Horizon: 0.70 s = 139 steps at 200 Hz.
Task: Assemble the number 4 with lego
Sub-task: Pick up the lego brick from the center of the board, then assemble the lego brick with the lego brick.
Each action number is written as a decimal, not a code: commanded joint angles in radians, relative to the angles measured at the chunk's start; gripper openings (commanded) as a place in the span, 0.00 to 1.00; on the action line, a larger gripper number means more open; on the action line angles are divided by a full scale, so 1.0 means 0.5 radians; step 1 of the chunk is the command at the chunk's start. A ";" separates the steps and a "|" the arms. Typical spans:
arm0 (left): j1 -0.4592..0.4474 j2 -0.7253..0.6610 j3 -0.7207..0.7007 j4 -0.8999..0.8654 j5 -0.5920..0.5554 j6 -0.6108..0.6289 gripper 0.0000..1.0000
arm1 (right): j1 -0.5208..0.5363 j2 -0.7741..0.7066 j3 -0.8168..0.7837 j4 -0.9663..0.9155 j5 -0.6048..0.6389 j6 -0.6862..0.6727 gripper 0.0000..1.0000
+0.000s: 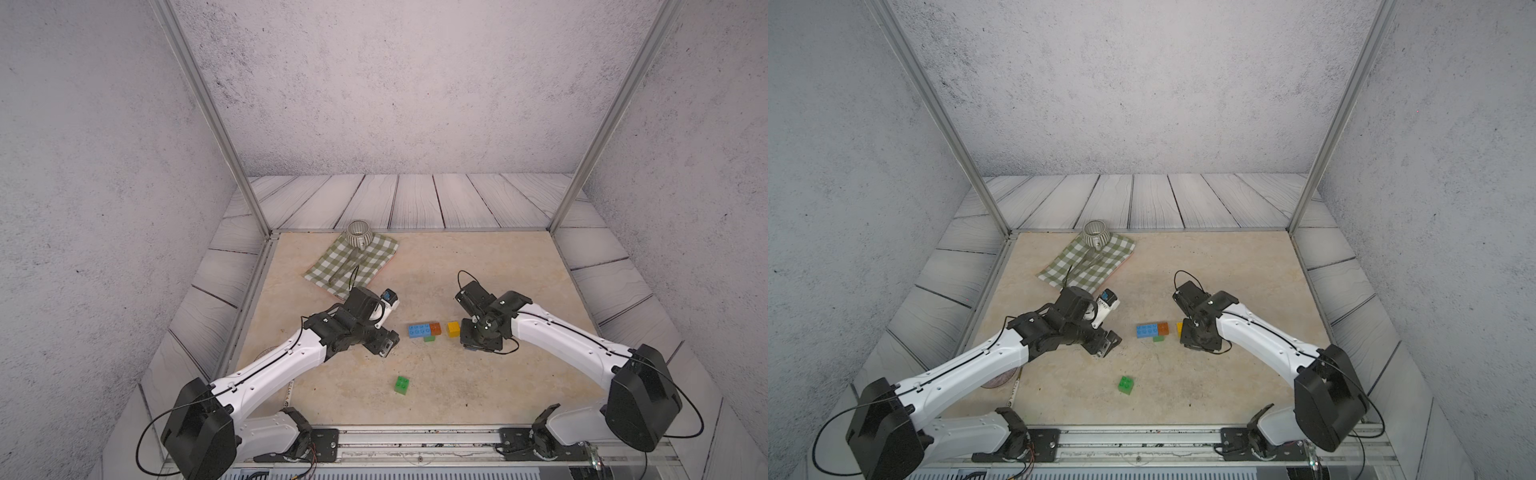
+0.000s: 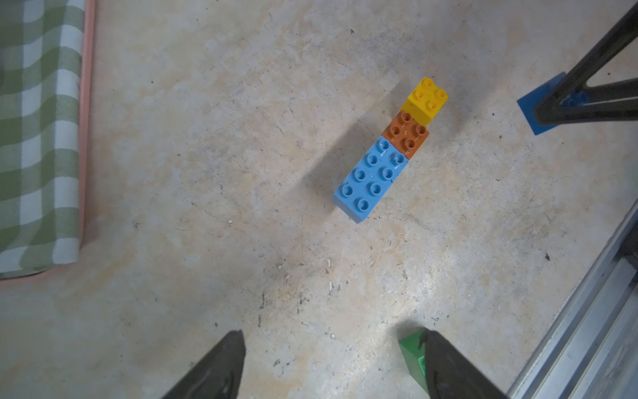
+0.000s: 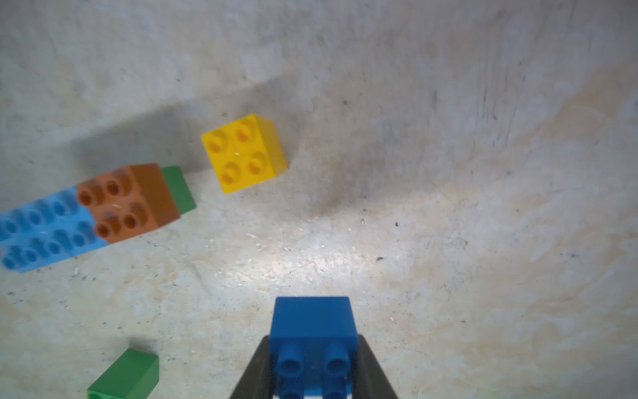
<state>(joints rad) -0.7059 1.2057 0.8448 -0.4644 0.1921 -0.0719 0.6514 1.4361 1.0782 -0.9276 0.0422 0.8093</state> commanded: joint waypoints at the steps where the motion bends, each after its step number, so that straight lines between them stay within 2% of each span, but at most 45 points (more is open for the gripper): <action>1: 0.047 -0.065 -0.041 -0.001 0.089 -0.085 0.84 | 0.005 0.124 0.184 -0.143 -0.073 -0.244 0.25; 84: 0.321 -0.159 -0.100 -0.071 0.192 -0.192 0.84 | 0.202 0.614 0.807 -0.259 -0.153 -0.352 0.25; 139: 0.372 -0.149 -0.111 -0.051 0.235 -0.200 0.83 | 0.240 0.802 0.954 -0.278 -0.180 -0.381 0.25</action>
<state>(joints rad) -0.5301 1.1431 0.8036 -0.4850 0.2867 -0.1646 0.7708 1.8076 1.5204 -1.0245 -0.0380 0.6392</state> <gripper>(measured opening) 0.835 0.335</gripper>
